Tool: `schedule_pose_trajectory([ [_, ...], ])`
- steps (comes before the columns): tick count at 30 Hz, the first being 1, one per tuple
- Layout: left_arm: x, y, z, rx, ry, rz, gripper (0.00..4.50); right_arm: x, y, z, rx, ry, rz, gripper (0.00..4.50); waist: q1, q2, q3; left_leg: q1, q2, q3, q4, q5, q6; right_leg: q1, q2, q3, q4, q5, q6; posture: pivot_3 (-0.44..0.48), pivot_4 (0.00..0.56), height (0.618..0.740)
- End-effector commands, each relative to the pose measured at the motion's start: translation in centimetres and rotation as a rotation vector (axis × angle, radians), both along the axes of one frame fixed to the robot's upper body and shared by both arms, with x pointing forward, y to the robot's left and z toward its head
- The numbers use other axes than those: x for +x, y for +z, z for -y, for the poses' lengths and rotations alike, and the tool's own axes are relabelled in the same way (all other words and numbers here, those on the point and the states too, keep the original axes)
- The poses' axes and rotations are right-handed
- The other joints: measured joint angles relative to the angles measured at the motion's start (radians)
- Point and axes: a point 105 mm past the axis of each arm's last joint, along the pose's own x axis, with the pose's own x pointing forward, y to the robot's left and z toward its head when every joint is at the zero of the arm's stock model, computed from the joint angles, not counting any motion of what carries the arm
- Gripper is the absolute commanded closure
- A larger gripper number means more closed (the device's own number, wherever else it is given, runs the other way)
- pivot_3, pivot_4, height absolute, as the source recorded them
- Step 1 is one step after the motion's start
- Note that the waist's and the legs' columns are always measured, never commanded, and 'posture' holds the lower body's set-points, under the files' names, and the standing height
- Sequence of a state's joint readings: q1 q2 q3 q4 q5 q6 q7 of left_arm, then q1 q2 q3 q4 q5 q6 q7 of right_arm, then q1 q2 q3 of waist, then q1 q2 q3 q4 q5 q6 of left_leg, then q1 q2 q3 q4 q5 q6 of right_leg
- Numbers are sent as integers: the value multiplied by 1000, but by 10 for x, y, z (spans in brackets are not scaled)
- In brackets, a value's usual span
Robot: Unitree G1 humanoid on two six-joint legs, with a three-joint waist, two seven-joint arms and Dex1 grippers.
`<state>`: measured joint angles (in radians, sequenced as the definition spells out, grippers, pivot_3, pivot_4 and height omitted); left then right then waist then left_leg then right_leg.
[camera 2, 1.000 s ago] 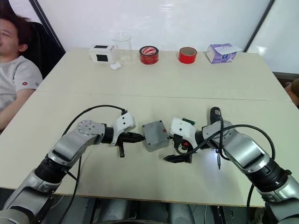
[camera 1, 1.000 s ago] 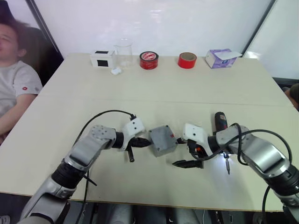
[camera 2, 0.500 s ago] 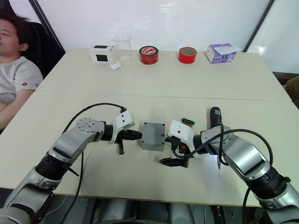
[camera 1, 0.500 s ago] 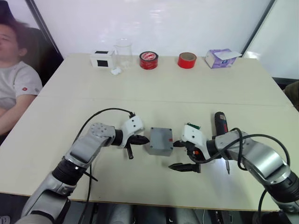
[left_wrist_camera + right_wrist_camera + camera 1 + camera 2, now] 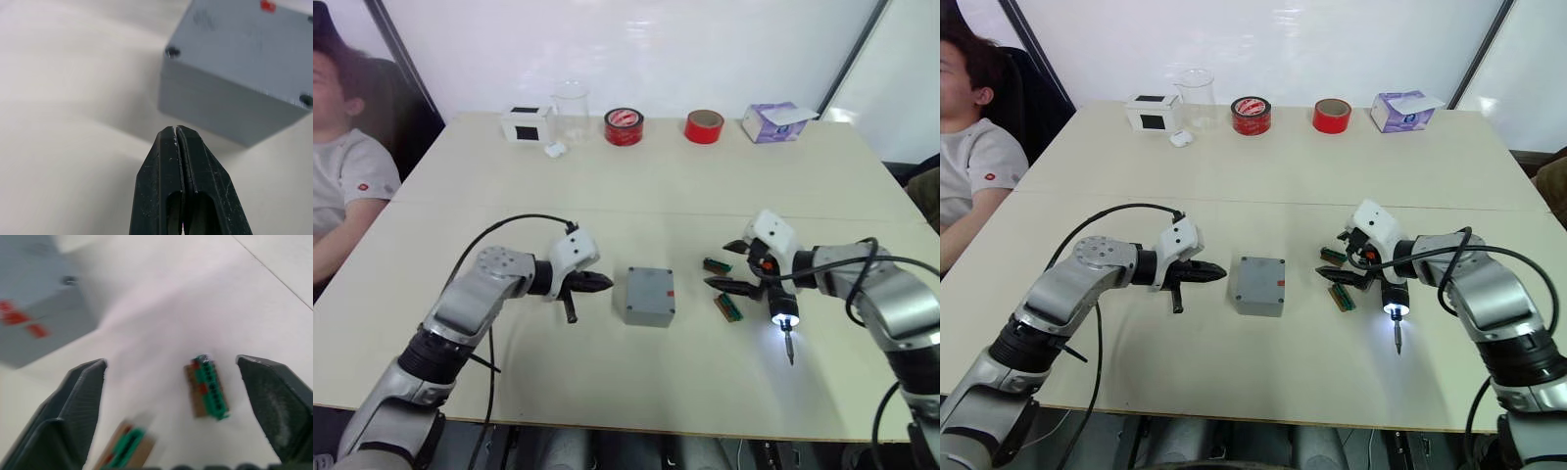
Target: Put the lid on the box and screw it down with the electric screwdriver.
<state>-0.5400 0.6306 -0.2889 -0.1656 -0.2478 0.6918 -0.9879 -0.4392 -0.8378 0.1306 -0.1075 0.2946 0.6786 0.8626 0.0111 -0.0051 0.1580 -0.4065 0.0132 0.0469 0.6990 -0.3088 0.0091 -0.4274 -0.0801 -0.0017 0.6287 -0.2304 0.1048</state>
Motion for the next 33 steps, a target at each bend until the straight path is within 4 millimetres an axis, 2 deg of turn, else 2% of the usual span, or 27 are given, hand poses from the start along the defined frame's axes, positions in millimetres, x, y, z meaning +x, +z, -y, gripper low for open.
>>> schedule_pose_trajectory([
  [1,-4,21,6,-11,-32,79,4500,13,10,0,17,-13,75,1778,-1,0,0,0,0,0,0,0,0,0,0,0,0,0,0,0,150,740],
  [3,-8,27,10,-40,-45,72,4500,14,8,-2,39,-8,65,2474,0,0,0,0,0,0,0,0,0,0,0,0,0,0,0,0,150,740],
  [8,-14,35,10,-108,-47,36,4500,18,4,-3,88,-25,44,2474,-1,0,0,0,0,-1,0,0,0,0,0,0,0,0,0,0,150,740],
  [22,-15,35,10,-110,-41,33,4500,25,-1,0,135,-72,29,2474,-1,0,0,0,0,-1,0,0,0,0,0,0,0,0,0,0,150,740],
  [26,-13,34,9,-106,-37,35,4500,27,-2,1,135,-79,33,3503,-1,0,0,0,0,-1,0,0,0,0,0,0,0,0,0,0,150,740],
  [28,-13,33,9,-107,-34,35,4500,28,-2,2,147,-88,36,4420,-1,0,0,0,0,-1,0,0,0,0,0,0,0,0,0,0,150,740],
  [33,-13,32,10,-108,-33,33,4500,28,-4,3,138,-92,37,4420,-1,0,0,0,0,-1,0,0,0,0,0,0,0,0,0,0,150,740],
])
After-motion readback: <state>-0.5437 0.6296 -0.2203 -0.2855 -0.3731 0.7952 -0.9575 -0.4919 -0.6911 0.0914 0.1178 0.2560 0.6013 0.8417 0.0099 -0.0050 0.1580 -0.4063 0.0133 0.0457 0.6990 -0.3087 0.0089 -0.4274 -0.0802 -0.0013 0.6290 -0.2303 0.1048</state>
